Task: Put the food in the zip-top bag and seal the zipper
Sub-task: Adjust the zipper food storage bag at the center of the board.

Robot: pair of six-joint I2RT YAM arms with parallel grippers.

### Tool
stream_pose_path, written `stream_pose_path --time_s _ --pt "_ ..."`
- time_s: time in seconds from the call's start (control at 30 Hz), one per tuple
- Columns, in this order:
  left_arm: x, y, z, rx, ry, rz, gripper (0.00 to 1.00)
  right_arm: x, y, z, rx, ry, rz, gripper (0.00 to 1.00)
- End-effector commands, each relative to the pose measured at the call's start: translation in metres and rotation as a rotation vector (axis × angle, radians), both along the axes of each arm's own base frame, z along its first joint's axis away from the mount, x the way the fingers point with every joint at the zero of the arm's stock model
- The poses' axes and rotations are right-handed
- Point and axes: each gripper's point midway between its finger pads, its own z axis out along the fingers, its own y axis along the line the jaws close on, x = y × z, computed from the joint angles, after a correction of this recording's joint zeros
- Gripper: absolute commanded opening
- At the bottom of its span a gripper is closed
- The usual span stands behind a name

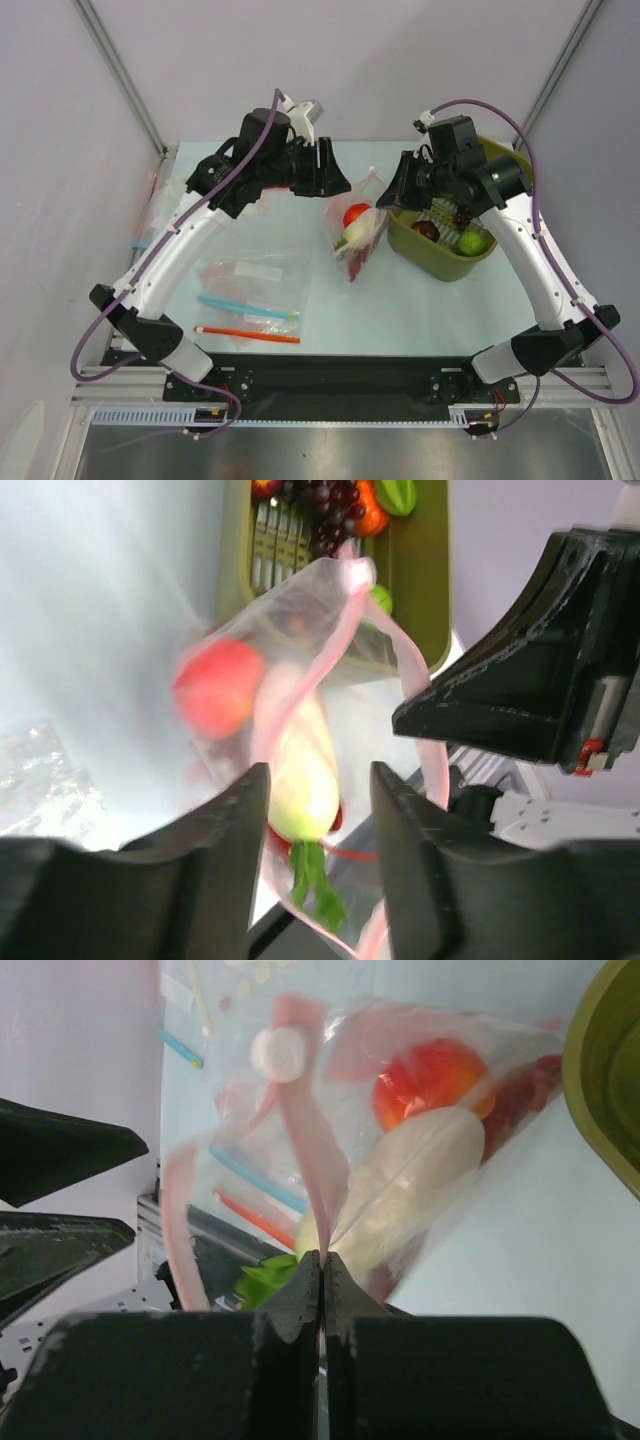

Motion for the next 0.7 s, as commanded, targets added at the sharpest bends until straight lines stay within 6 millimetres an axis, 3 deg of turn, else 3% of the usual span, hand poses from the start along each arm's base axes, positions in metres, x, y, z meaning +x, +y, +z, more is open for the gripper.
stream_pose_path --time_s 0.0,0.3,0.5,0.67 --pt "-0.008 -0.001 0.001 0.03 0.001 -0.052 0.57 0.008 0.011 0.02 0.064 -0.055 0.009 0.0" --pt "-0.008 0.003 -0.02 0.112 0.036 -0.063 0.62 0.011 0.013 0.02 0.071 -0.05 0.0 0.0" --pt "-0.023 0.006 -0.027 0.128 0.062 -0.085 0.66 0.013 0.012 0.018 0.071 -0.044 -0.012 0.0" --pt "-0.027 0.016 -0.05 0.176 0.106 -0.049 0.59 0.013 0.014 0.017 0.078 -0.041 -0.016 0.0"
